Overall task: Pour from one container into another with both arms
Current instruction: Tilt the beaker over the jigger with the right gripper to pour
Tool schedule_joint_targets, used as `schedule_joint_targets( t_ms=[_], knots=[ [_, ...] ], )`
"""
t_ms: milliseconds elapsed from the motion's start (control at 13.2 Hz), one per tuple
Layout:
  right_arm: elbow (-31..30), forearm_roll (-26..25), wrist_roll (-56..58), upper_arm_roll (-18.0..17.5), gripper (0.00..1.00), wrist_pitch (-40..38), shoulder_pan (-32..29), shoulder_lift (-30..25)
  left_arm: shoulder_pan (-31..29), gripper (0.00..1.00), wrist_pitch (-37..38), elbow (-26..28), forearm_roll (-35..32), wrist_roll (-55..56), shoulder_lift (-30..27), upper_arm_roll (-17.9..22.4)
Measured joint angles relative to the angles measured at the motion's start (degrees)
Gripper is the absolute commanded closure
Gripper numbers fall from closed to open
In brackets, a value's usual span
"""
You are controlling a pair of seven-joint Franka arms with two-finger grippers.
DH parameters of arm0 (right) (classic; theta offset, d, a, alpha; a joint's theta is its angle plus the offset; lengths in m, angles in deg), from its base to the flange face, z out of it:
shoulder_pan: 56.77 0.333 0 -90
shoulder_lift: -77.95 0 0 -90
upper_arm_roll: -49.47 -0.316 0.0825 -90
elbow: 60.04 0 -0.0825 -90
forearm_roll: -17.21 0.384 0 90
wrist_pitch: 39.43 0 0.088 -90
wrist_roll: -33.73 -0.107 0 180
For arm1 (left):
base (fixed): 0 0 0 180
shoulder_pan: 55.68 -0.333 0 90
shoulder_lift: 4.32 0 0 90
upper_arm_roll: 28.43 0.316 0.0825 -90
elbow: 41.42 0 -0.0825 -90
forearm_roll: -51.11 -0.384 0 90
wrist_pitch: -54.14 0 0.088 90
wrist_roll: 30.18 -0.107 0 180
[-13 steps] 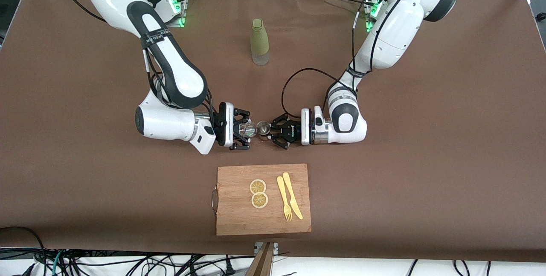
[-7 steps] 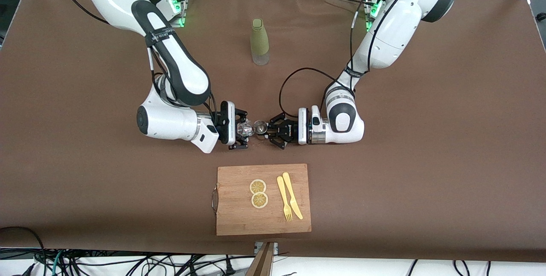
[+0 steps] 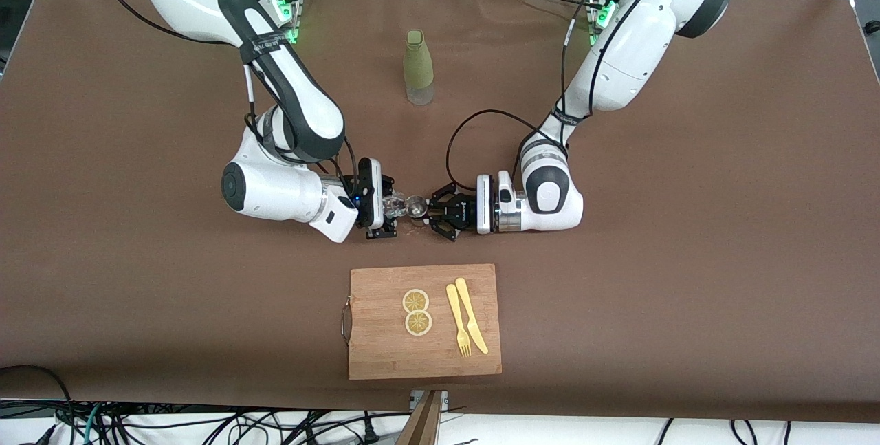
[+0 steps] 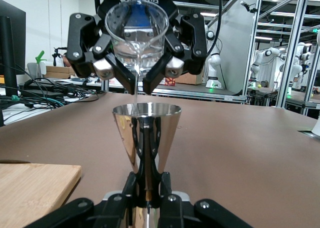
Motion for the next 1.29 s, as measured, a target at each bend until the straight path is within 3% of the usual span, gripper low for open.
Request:
schedule_joint_targets(
  t_ms=[228, 911, 1290],
  knots=[
    [0.0, -3.0, -2.0, 0.0, 1.00, 0.0, 0.2, 0.0, 0.2, 1.00, -0.4, -0.6, 0.0, 0.1, 0.4, 0.0],
    [0.0, -3.2, -2.9, 0.0, 1.00, 0.1, 0.5, -0.4, 0.7, 1.00, -1.3, -1.5, 0.7, 0.1, 0.7, 0.0],
    [0.0, 1.0, -2.6, 0.0, 1.00, 0.1, 0.5, -1.7, 0.9, 1.00, -1.4, -1.6, 0.8, 0.1, 0.7, 0.0]
  ],
)
